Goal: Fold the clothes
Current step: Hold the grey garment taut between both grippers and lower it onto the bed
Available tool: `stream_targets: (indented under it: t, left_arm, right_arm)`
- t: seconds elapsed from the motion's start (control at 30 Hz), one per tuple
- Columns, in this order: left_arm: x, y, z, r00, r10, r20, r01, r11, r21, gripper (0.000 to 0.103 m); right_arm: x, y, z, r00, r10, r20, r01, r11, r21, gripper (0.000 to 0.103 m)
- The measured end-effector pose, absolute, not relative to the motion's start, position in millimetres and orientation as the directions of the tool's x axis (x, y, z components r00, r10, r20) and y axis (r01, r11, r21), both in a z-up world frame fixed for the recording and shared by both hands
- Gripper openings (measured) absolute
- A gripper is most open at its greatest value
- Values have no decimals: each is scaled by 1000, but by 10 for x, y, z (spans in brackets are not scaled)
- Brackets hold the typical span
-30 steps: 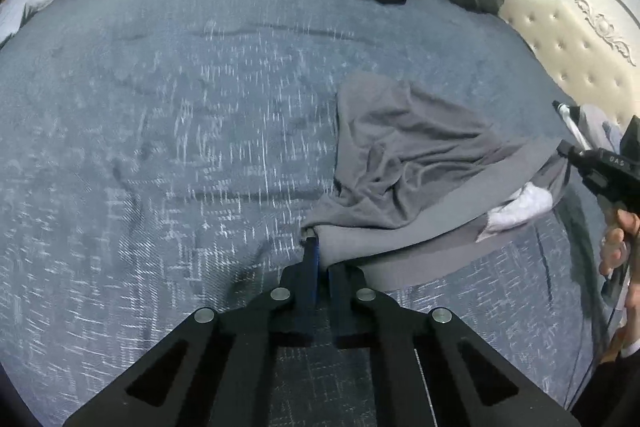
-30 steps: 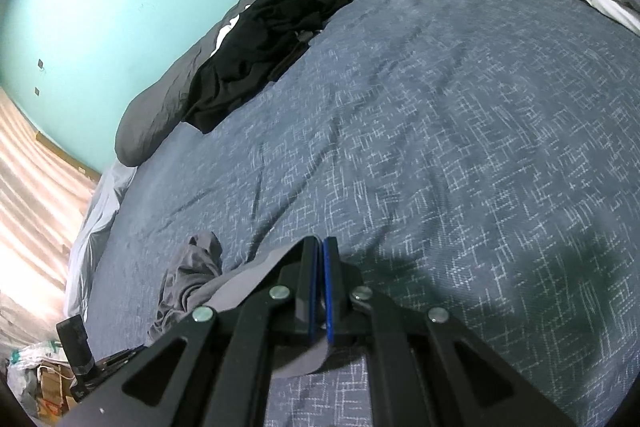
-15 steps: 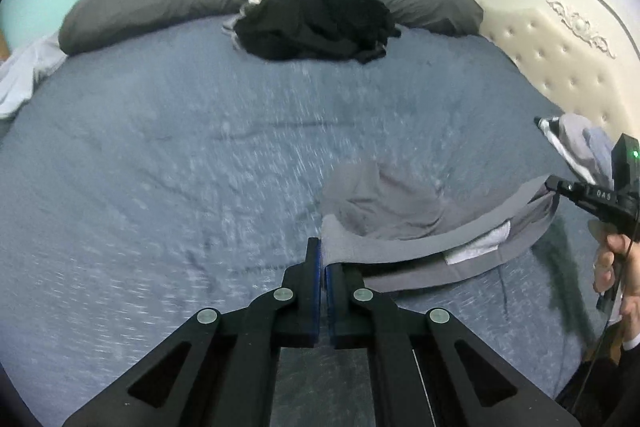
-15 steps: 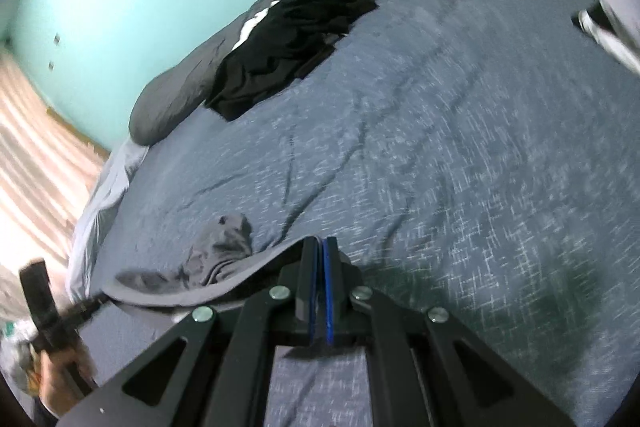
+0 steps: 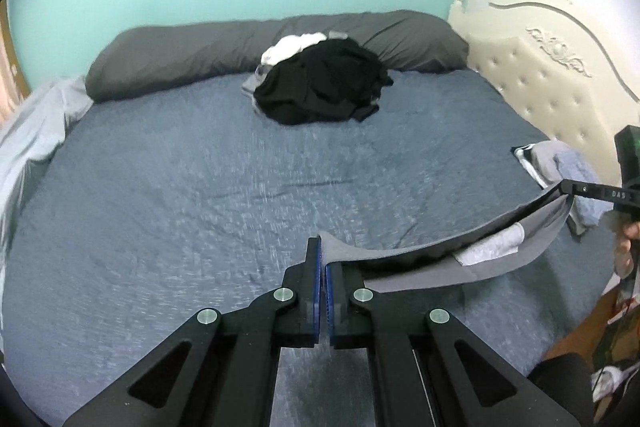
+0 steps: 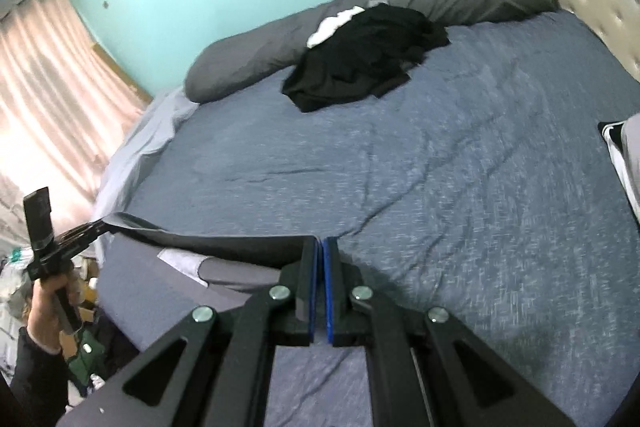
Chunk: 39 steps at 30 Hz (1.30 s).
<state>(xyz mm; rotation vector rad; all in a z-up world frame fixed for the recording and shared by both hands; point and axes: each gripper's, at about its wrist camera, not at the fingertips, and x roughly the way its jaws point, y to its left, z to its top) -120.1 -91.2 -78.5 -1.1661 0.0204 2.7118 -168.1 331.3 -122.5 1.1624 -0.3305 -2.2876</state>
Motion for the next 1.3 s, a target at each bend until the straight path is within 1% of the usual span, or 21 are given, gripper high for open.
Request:
stream_targets:
  t: [0.17,0.37,0.5,0.77,1.1,1.3]
  left_arm:
    - [-867,-945,-608,-658,197,-727,-210,-975,-75,2]
    - [-626,-978,-818,-612,219,-760,-221,-970,-101,2]
    - [-658,-973,-1033,-575,222,-787,-215,-970,-116,2]
    - [-1279,-1032,-1659,-492,231,-839,-141,-973,-185,2]
    - [-2213,-1129,-2520,-411,236,-881,-75,-971,-225,2]
    - [-2606,-1182,-2856,-387,252,-887,-50,-966,-252,2]
  right_arm:
    - [-1409,3405,-1051,-430,-603,-672,368,-796,480,3]
    - [-1078,3461,-1074,-369,-629,-684,381,-774,507,3]
    - [-1003,3402,-1261,-324,-621,-714,370,-778,508,3]
    - [-1447,3300,-1988,-256,-579,-774,263,-812,521,3]
    - [-2398,3187,-2786,-195,-573,-796,155,-819,552,3]
    - [-2907,3158,-3163,-174,-581,-795,105,-814,571,3]
